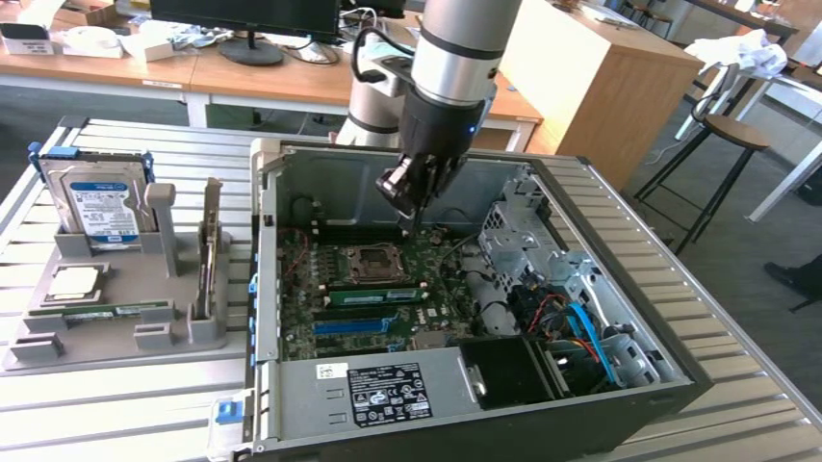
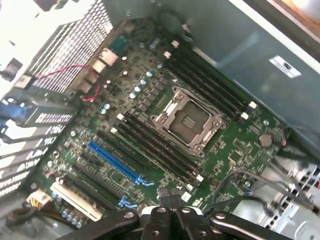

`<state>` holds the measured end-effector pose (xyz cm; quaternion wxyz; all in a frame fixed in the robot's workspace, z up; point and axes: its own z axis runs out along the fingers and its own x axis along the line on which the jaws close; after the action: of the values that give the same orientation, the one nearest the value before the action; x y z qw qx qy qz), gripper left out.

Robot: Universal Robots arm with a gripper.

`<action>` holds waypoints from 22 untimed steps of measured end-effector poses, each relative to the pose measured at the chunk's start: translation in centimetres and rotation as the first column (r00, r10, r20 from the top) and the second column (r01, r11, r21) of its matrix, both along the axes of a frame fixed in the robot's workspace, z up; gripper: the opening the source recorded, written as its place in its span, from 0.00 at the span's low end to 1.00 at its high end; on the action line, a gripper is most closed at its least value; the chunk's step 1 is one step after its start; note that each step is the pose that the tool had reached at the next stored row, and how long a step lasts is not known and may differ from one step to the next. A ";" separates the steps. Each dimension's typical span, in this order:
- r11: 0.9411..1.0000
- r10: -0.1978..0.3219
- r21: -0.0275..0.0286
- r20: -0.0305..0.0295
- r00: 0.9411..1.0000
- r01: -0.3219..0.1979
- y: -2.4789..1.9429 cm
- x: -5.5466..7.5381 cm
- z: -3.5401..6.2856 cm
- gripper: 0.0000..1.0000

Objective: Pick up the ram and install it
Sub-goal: 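Press down the ram until it locks into place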

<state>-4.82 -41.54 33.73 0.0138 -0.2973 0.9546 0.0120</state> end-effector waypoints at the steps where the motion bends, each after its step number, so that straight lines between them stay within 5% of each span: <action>1: 1.000 -0.017 0.000 0.000 1.000 0.017 0.00 0.0 -0.02 0.10; 4: 0.996 -0.087 0.000 0.000 0.996 0.087 0.00 0.0 -0.13 0.10; 9: 0.982 -0.188 0.000 0.000 0.982 0.188 0.00 0.0 -0.31 0.10; 18: 0.946 -0.324 0.000 0.000 0.946 0.324 0.00 -0.1 -0.53 0.10; 22: 0.945 -0.327 0.000 0.000 0.945 0.327 0.00 -0.1 -0.54 0.10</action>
<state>-4.94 -41.53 33.19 0.0156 -0.1352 0.9907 0.0095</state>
